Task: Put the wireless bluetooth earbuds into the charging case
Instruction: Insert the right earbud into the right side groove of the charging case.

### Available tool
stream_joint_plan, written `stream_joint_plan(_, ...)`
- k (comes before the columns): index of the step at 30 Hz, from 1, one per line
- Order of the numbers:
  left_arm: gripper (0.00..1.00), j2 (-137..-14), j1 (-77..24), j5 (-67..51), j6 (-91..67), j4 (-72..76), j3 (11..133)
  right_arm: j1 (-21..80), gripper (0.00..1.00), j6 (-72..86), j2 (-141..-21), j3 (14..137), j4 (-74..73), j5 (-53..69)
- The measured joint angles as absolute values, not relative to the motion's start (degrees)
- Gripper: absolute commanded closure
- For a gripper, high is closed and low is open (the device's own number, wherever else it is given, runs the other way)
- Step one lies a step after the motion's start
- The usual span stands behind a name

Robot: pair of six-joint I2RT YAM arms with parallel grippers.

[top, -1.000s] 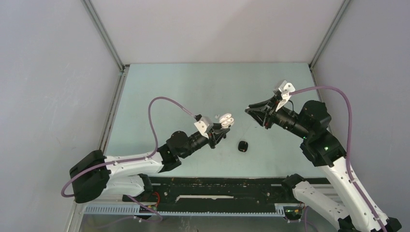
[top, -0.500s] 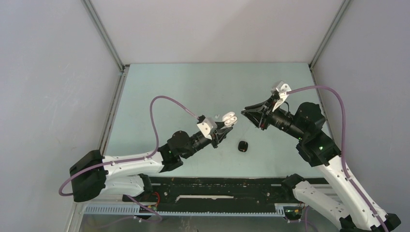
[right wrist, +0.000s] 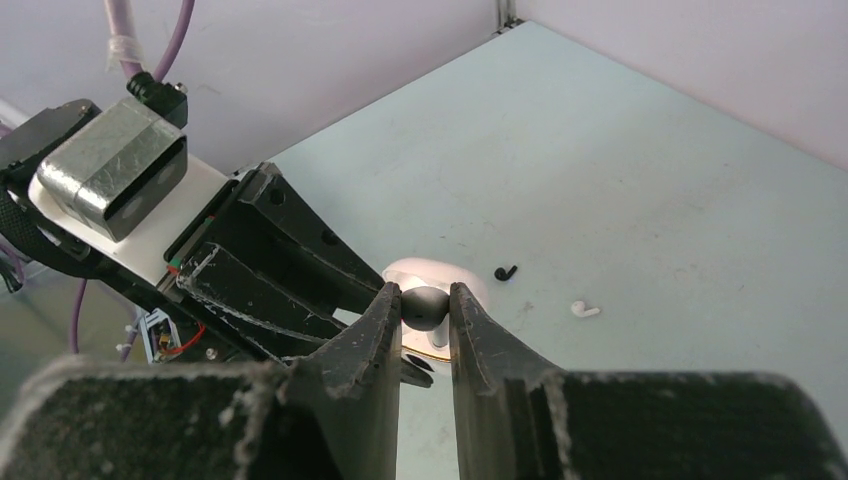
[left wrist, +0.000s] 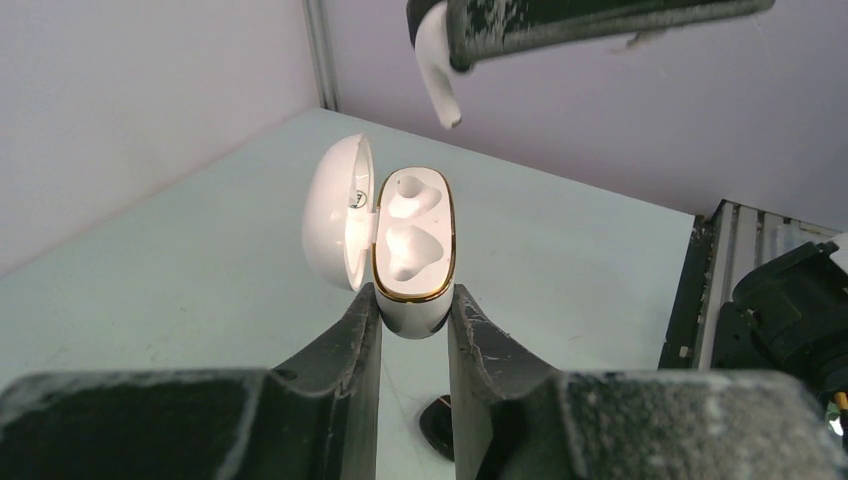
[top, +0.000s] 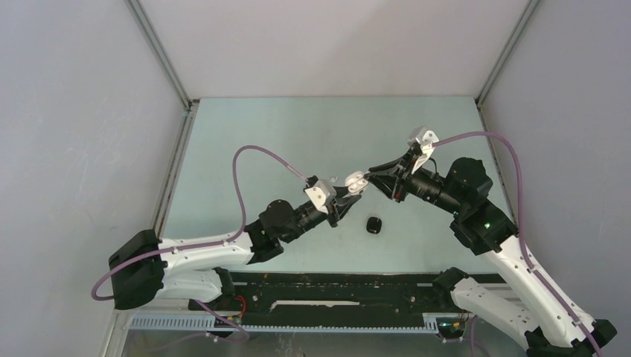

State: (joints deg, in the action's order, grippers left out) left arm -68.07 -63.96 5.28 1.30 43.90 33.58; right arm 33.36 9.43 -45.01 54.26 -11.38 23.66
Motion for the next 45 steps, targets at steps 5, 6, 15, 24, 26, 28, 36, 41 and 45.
stream_joint_plan(5,1.0,-68.25,-64.01,4.38,-0.67,44.14,34.94,34.09,1.0,8.03,-45.32,53.87,-11.0,23.51)
stream_joint_plan(6,1.0,-68.27,-64.01,4.23,-1.21,44.16,35.09,34.09,1.0,7.88,-45.32,53.71,-10.96,23.49)
stream_joint_plan(15,1.0,-68.27,-64.01,2.79,-3.16,44.42,35.48,34.39,1.0,5.74,-45.36,53.17,-10.11,23.05)
stream_joint_plan(24,1.0,-68.27,-64.01,2.81,-4.14,44.49,35.48,34.41,1.0,4.49,-45.39,52.25,-8.73,23.46)
stream_joint_plan(26,1.0,-68.34,-64.01,2.81,-4.34,44.53,35.46,34.41,1.0,4.45,-45.39,52.23,-8.62,23.88)
stream_joint_plan(28,1.0,-68.38,-64.01,2.87,-4.56,44.73,35.48,34.41,1.0,4.47,-45.39,52.23,-8.62,24.29)
stream_joint_plan(36,1.0,-68.62,-64.01,3.55,-4.67,45.58,35.46,34.44,1.0,4.08,-45.39,52.23,-8.69,25.21)
stream_joint_plan(41,1.0,-68.64,-64.01,3.92,-5.1,45.78,35.46,34.44,1.0,3.16,-45.39,52.23,-8.67,25.21)
stream_joint_plan(45,1.0,-68.64,-64.01,3.99,-5.43,45.93,35.35,34.44,1.0,2.55,-45.36,51.99,-8.47,25.19)
